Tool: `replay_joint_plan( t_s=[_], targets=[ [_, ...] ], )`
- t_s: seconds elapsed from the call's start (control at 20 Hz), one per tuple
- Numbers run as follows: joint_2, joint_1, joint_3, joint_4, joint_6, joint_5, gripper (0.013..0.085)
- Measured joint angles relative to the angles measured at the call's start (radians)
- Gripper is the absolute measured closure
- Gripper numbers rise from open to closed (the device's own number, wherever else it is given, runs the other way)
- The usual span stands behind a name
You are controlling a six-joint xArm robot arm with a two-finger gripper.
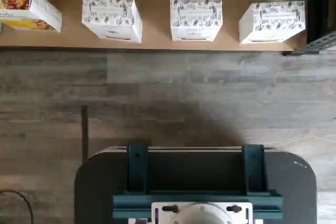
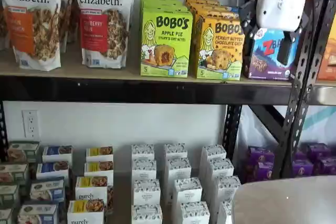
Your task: Pick the green box on the top shelf, the fourth from the left
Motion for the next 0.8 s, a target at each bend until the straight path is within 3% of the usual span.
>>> replay_joint_plan(
  t_s=[0.2,0.45,0.65,0.8],
  targets=[
    [-0.038,-0.041,0.034,0.045,-0.025,-0.064,0.013],
    [-0.04,-0.028,0.038,0.045,-0.013,-0.073,0.013],
    [-0.038,0.025,0.047,0.049,0.037,-0.113,0.013],
    [-0.026,0.119,0.045,0.008,0.114,-0.152,0.013]
  ],
)
